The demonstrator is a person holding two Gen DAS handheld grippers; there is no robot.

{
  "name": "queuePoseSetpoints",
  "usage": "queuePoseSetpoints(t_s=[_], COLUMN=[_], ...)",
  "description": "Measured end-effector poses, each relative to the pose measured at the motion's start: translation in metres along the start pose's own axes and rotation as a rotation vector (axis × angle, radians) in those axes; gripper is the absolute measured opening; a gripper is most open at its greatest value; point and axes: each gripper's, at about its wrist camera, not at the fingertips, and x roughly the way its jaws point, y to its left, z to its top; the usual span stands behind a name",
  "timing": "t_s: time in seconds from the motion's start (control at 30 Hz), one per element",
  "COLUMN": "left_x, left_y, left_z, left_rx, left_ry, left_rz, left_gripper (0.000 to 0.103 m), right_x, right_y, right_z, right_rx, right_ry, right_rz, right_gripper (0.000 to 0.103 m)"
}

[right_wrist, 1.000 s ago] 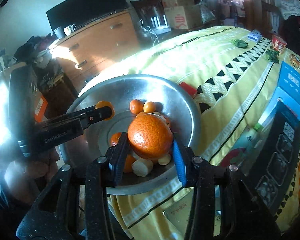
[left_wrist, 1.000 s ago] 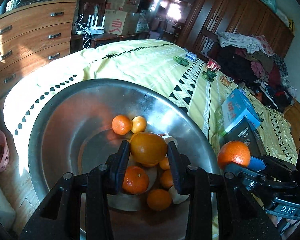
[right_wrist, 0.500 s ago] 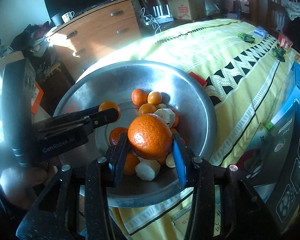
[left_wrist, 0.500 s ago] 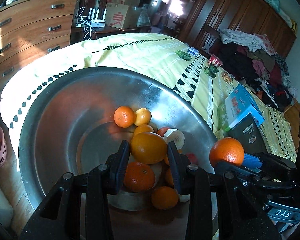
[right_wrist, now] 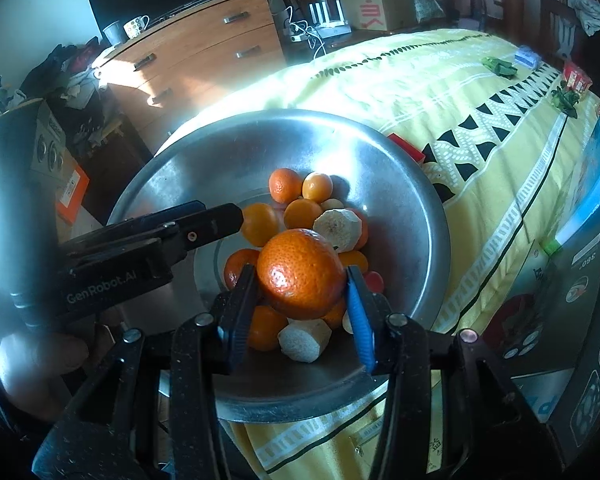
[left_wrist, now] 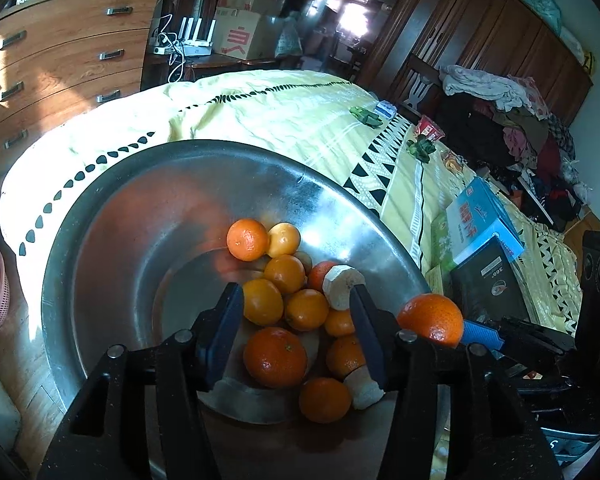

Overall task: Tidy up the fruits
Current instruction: 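Carry both oranges over the steel basin and open both tools to drop them, then move both open tools from the basin back to the fruit pile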

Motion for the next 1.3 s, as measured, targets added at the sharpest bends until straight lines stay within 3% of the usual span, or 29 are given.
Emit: queuePoseSetpoints(t_s=[0.37, 0.67, 0.93, 1.1, 1.3], left_x=[-0.012, -0.028, -0.039, -0.032, -0.008], left_y=[-0.004, -0.049, -0.135, -0.198, -0.284], left_z=[0.001, 0.008, 0.009, -0.003, -0.043], left_rx=[-0.025, 0.040, 0.169, 0.257, 0.411], left_ry=[-0.018, -0.049, -0.080, -0.059, 0.025], left_rz=[0.021, -0.006, -0.100, -0.184, -0.304], left_gripper=[0.067, 0.068, 0.070, 0.070, 0.070], right_x=[-0.029, -0.078, -0.120, -0.142, -0.169], right_y=[0.002, -0.010, -0.054, -0.092, -0.157], right_z=[0.003, -0.011, -0.040, -0.069, -0.151], right_rx=[0.002, 0.008, 0.079, 0.148, 0.311], right_ry=[-0.070, -0.153, -0.197, -0.203, -0.200], right_rz=[0.012, -0.024, -0.125, -0.194, -0.308], right_gripper=[0.047, 0.053, 0.055, 0.056, 0.057])
